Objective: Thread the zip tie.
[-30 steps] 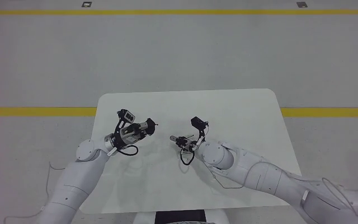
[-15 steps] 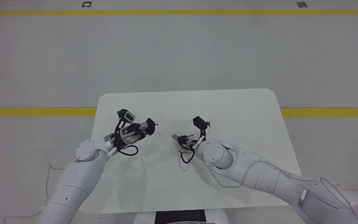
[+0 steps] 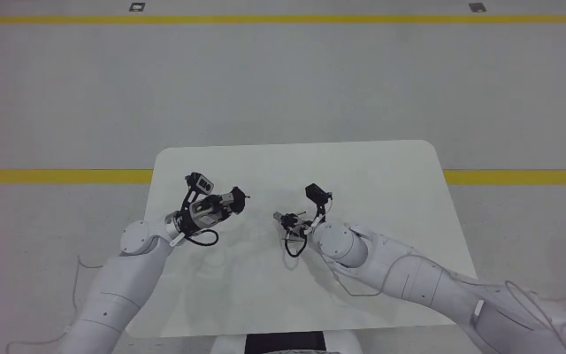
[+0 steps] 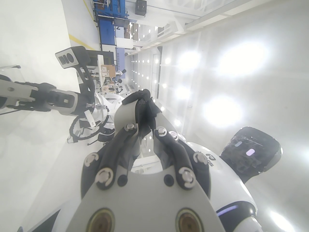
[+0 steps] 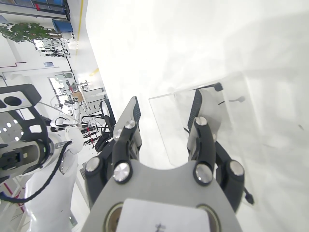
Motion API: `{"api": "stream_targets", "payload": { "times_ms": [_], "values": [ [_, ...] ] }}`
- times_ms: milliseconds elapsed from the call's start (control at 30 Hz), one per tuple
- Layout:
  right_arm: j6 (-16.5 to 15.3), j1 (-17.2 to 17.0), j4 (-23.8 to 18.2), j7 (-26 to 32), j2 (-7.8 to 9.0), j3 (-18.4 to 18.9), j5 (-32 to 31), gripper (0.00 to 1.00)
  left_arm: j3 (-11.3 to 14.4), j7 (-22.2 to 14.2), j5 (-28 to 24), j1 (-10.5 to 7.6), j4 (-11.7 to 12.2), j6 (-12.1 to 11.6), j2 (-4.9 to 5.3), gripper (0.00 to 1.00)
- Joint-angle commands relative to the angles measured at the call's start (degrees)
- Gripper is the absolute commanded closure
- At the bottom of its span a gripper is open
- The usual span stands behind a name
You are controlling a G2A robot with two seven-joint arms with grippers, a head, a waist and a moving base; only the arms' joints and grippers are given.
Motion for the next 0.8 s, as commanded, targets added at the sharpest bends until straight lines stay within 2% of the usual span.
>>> {"api": "stream_targets", "payload": {
  "times_ms": [0, 467, 767],
  "values": [
    [0.0, 0.0, -0.3, 0.1, 0.03, 0.0, 0.0, 0.56, 0.0, 0.0, 0.0, 0.0, 0.0, 0.0, 0.0, 1.0],
    [0.0, 0.1, -1.2, 0.8, 0.58, 0.0, 0.1, 0.56, 0.0, 0.0, 0.0, 0.0, 0.0, 0.0, 0.0, 1.0],
    [0.0, -0.3, -2.1, -0.9, 1.4, 0.0, 0.3, 0.59, 0.0, 0.0, 0.0, 0.0, 0.0, 0.0, 0.0, 1.0]
  ]
}}
